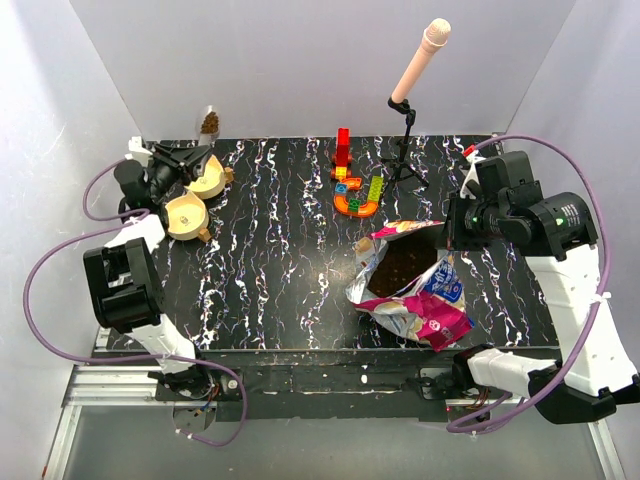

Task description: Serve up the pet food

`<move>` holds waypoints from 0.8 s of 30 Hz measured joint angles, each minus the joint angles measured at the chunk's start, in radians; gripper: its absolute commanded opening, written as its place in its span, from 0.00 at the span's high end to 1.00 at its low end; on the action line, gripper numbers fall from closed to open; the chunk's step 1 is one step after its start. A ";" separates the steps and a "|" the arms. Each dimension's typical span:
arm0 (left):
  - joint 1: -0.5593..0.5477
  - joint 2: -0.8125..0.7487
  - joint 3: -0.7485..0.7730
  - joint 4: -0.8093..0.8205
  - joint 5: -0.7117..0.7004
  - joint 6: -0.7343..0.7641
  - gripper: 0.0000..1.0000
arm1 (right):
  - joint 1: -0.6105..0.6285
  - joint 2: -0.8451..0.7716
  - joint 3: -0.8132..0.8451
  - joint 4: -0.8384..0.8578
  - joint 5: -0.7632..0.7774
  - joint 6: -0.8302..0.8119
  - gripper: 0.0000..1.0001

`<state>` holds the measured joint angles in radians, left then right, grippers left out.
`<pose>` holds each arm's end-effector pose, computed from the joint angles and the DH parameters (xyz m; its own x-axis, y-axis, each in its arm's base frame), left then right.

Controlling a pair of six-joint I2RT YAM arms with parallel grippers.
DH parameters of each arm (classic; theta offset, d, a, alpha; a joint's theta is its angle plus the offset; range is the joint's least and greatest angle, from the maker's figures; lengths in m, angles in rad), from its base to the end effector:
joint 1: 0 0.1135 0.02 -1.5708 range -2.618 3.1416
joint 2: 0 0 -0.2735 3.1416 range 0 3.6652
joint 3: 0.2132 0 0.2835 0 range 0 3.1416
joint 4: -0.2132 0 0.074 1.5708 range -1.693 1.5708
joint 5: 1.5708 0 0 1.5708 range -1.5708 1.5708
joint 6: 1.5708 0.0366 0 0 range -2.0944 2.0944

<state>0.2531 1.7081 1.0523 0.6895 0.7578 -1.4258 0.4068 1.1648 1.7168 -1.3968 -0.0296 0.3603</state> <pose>0.4072 0.0793 0.2664 -0.4734 -0.8648 -0.1673 0.1021 0.1348 -0.9856 0.1739 0.0761 0.4784 -0.7885 0.0440 -0.6135 -0.1448 0.9561 0.2548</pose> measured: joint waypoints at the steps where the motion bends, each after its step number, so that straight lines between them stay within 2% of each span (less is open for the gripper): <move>1: 0.010 0.000 -0.012 0.003 0.003 0.004 1.00 | 0.000 -0.004 -0.005 0.002 0.000 0.000 0.99; 11: 0.074 -0.068 -0.235 -0.023 -0.002 0.006 1.00 | 0.000 -0.018 -0.025 0.022 -0.014 -0.001 0.99; 16: 0.092 -0.077 -0.240 -0.069 -0.037 0.002 1.00 | 0.010 -0.023 -0.031 0.027 -0.019 -0.001 0.99; 24: 0.092 -0.077 -0.228 -0.235 -0.072 0.009 1.00 | 0.021 -0.038 -0.045 0.039 -0.015 -0.005 0.99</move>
<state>0.3454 1.6310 0.8246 0.4541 0.6857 -1.4166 0.4278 1.1271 1.6714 -1.3579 -0.0448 0.3553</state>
